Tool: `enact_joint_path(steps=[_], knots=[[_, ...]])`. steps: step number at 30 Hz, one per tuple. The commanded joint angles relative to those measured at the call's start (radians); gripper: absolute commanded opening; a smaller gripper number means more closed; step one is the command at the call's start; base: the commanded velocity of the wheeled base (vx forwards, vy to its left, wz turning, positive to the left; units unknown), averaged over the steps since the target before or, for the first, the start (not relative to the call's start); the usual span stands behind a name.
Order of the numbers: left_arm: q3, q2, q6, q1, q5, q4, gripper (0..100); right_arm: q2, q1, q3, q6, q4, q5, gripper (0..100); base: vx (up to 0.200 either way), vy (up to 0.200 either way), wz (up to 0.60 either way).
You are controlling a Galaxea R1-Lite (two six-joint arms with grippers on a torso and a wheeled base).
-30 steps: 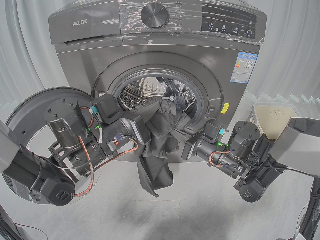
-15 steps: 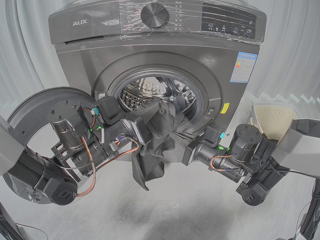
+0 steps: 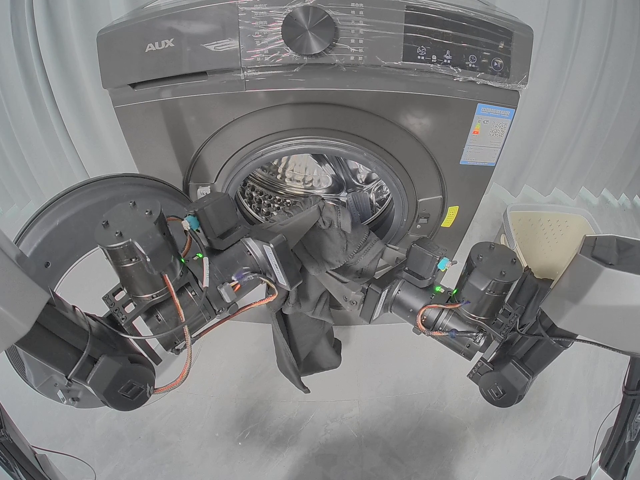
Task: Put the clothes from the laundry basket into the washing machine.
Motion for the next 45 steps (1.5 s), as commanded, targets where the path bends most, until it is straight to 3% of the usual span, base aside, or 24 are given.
enact_joint_path(steps=[1, 4, 5, 23, 24, 30, 45], knots=[[-0.001, 0.0, -0.001, 0.0, 0.0, -0.001, 0, 0.01, 0.0, -0.005, 0.0, -0.001, 0.0, 100, 0.0, 0.0, 0.0], [-0.001, -0.002, -0.001, 0.0, 0.0, 0.001, 0, 0.01, 0.0, -0.002, 0.0, -0.001, -0.002, 100, 0.0, 0.0, 0.0], [-0.001, -0.002, -0.001, 0.0, 0.0, 0.001, 0, 0.01, 0.0, -0.002, 0.0, -0.001, -0.002, 0, 0.0, 0.0, 0.0], [0.002, 0.006, 0.001, 0.009, -0.002, 0.001, 0, -0.01, 0.033, 0.014, 0.0, -0.002, -0.01, 0, 0.0, 0.0, 0.0], [-0.002, 0.009, -0.002, 0.031, 0.001, 0.004, 100, -0.026, 0.034, 0.033, 0.0, -0.002, -0.028, 0, 0.0, 0.0, 0.0], [-0.001, 0.035, -0.007, 0.086, 0.01, -0.007, 100, -0.093, 0.034, 0.097, -0.001, -0.002, -0.03, 0, 0.0, 0.0, 0.0], [0.073, 0.038, 0.002, 0.095, -0.002, -0.014, 100, -0.127, 0.034, 0.137, -0.006, 0.001, -0.027, 0, 0.0, 0.0, 0.0]])
